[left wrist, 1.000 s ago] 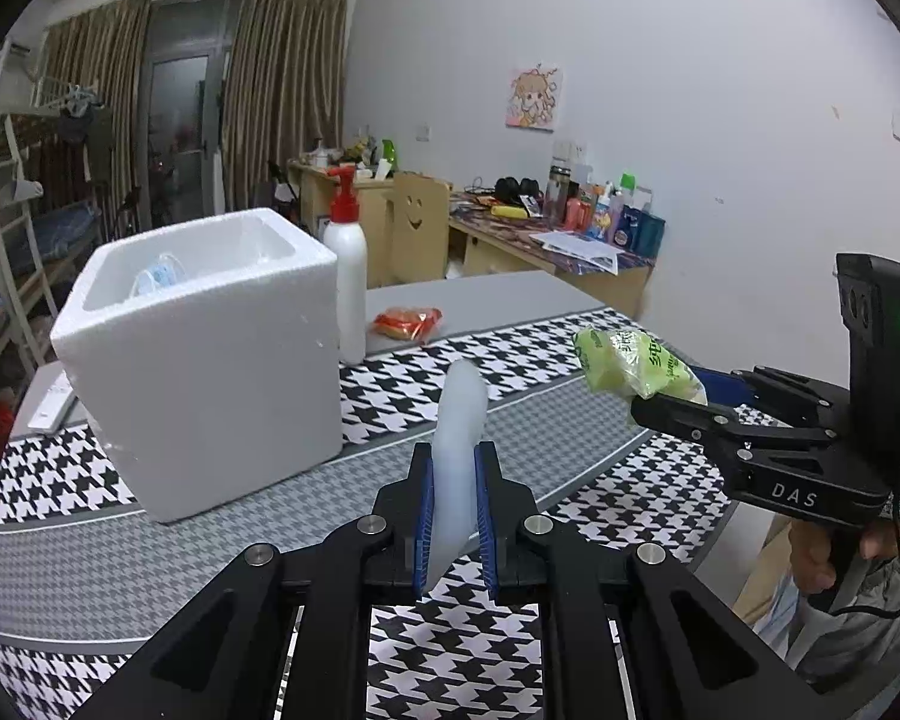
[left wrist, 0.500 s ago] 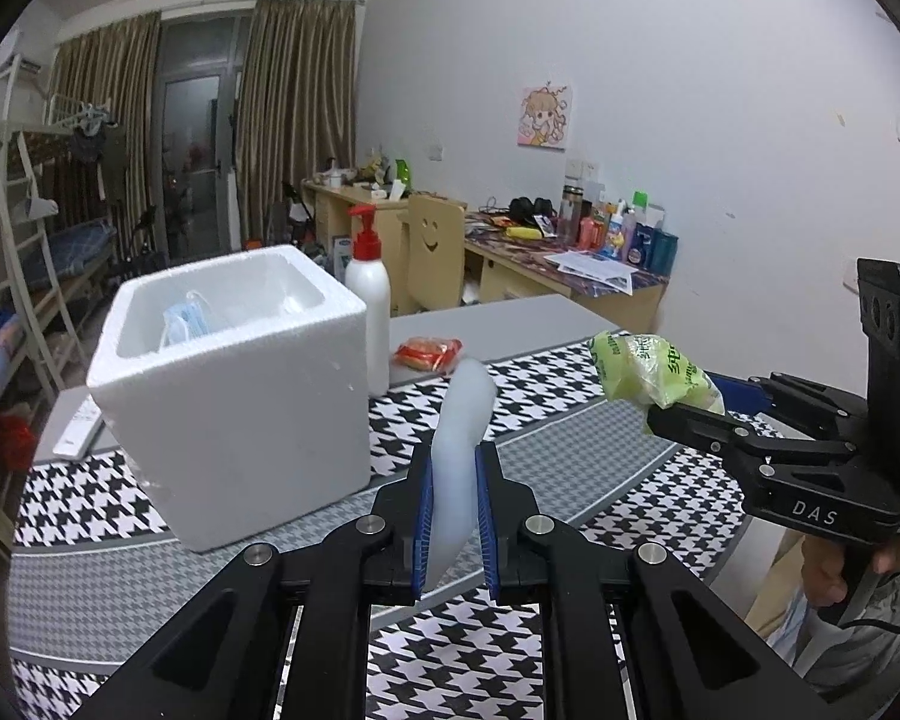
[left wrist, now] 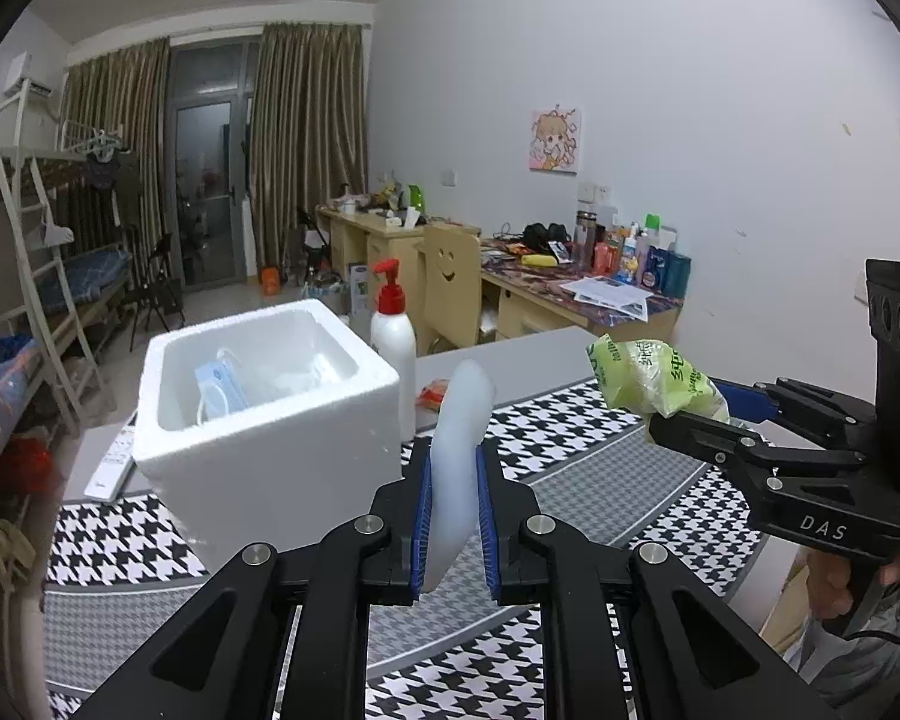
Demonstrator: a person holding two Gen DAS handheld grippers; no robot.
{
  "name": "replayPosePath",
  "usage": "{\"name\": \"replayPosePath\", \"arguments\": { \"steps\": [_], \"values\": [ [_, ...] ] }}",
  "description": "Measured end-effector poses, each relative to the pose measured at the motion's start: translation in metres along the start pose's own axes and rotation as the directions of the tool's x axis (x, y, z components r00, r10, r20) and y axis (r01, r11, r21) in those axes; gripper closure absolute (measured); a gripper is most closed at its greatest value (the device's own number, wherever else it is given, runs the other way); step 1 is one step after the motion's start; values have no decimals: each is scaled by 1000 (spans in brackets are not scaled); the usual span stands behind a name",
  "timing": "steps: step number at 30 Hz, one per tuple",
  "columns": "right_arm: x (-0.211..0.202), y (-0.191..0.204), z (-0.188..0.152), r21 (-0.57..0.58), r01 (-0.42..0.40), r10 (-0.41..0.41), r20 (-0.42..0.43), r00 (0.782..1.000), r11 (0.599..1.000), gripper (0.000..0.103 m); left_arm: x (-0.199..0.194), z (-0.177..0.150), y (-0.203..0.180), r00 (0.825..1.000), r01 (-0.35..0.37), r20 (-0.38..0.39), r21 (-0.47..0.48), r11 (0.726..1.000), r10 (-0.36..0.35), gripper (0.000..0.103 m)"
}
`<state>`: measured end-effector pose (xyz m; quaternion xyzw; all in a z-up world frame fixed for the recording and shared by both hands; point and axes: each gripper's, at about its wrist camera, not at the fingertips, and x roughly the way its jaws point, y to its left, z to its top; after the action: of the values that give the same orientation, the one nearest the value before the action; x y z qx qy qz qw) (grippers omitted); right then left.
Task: Organize soft objects
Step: 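Lift and carry the foam stick and green packet in both tools over the foam box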
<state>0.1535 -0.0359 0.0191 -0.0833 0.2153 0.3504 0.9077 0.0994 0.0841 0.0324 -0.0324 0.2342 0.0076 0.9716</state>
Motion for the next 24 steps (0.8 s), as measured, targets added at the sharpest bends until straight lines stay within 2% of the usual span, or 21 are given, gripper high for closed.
{"name": "replayPosePath", "arguments": {
  "steps": [9, 18, 24],
  "values": [
    [2, 5, 14, -8, -13, 14, 20, 1000, 1000, 50, -7, 17, 7, 999, -17, 34, 5, 1000, 17, 88],
    [9, 13, 32, -30, -34, 35, 30, 999, 999, 50, -1, 34, 19, 999, -26, 36, -35, 999, 27, 88],
    [15, 15, 49, -34, -32, 33, 47, 998, 999, 50, 3, 45, 27, 997, -60, 52, -46, 997, 62, 88]
  ]
}}
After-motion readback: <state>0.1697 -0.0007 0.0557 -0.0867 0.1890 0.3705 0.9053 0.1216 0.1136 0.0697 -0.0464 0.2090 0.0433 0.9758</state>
